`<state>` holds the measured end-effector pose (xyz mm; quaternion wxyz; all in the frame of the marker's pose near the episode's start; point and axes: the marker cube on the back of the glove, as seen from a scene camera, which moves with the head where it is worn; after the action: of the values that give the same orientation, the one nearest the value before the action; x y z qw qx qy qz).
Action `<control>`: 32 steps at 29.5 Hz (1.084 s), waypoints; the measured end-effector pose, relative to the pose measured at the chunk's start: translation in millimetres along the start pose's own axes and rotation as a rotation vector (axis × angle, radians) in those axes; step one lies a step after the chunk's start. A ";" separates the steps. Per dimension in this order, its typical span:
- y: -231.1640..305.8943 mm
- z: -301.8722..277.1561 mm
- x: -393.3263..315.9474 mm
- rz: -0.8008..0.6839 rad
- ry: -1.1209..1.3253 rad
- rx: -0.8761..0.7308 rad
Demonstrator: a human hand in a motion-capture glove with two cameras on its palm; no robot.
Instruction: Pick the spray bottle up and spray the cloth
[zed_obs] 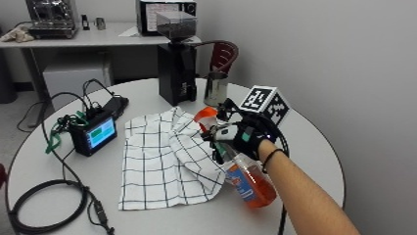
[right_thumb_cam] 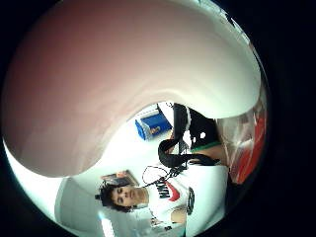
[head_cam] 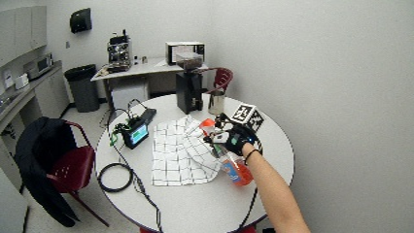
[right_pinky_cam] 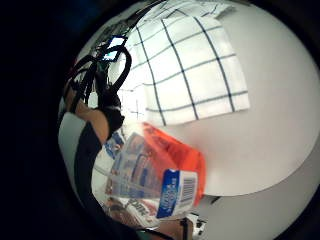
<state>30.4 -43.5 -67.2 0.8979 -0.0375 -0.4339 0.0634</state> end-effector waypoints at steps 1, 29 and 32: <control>1.9 -4.1 -6.9 -0.009 0.001 0.009; 5.2 -14.3 -40.3 0.059 0.120 0.046; 7.7 -18.7 -23.4 0.078 0.097 0.055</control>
<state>30.0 -39.6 -97.9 0.9155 -0.0327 -0.3861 0.1086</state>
